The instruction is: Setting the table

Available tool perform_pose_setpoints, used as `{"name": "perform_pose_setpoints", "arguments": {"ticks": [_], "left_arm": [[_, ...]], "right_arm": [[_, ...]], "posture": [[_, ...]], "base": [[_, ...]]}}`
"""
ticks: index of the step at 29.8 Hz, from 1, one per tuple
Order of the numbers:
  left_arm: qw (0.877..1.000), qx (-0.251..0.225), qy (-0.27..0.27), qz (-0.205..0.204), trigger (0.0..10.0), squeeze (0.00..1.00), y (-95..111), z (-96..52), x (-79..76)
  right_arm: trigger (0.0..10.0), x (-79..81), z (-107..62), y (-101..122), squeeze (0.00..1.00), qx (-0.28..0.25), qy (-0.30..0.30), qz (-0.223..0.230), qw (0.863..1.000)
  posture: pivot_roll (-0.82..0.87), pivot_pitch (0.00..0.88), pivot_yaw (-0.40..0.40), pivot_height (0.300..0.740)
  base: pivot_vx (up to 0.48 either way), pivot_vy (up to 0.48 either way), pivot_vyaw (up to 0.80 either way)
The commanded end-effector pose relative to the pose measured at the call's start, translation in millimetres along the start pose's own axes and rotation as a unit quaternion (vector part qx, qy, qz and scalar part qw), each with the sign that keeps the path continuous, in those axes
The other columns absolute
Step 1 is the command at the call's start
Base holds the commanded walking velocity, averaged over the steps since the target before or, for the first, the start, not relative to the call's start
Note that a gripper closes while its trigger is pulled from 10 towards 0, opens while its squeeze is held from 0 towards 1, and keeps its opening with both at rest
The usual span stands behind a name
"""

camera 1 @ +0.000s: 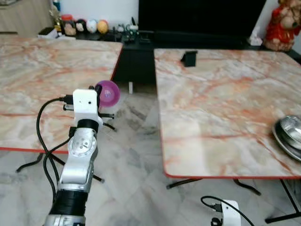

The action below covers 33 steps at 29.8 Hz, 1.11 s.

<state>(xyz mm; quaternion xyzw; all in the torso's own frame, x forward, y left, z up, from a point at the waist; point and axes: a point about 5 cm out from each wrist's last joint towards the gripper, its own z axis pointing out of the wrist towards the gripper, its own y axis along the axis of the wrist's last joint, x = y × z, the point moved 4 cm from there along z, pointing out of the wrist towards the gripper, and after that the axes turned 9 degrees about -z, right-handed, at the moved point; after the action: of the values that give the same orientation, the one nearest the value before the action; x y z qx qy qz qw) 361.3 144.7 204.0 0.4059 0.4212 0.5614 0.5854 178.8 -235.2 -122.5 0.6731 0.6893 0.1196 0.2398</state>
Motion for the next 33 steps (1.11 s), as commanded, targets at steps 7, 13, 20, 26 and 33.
{"name": "perform_pose_setpoints", "arguments": {"ticks": [7,13,20,26,33], "left_arm": [[1.0,-0.016,-0.001,0.007,10.0,0.0,8.7,4.1,3.6],[1.0,-0.016,-0.004,0.007,10.0,0.0,8.4,4.6,2.9],[1.0,-0.014,-0.009,0.006,10.0,0.0,6.9,4.2,1.1],[1.0,-0.011,-0.01,0.007,10.0,0.0,5.4,2.9,0.7],[1.0,-0.006,-0.014,0.007,10.0,0.0,1.7,2.3,0.9]], "right_arm": [[10.0,0.3,0.7,8.7,0.0,-0.015,0.0,0.007,1.0],[10.0,1.1,0.6,11.5,0.0,-0.026,0.005,-0.006,1.0],[10.0,1.7,0.5,9.2,0.0,-0.021,0.005,-0.001,1.0],[10.0,1.8,0.5,7.8,0.0,-0.016,0.007,-0.016,1.0],[10.0,2.6,0.5,6.8,0.0,-0.013,0.011,-0.028,0.999]], "posture": [[0.12,0.0,-0.067,0.707],[0.12,0.0,-0.064,0.707],[0.12,0.0,-0.063,0.707],[0.12,0.0,-0.063,0.707],[0.12,0.0,-0.063,0.707]], "base": [[0.0,-0.295,0.0],[0.0,-0.292,0.14],[0.0,-0.288,0.54],[0.0,-0.281,0.0],[0.0,-0.266,0.0]]}}
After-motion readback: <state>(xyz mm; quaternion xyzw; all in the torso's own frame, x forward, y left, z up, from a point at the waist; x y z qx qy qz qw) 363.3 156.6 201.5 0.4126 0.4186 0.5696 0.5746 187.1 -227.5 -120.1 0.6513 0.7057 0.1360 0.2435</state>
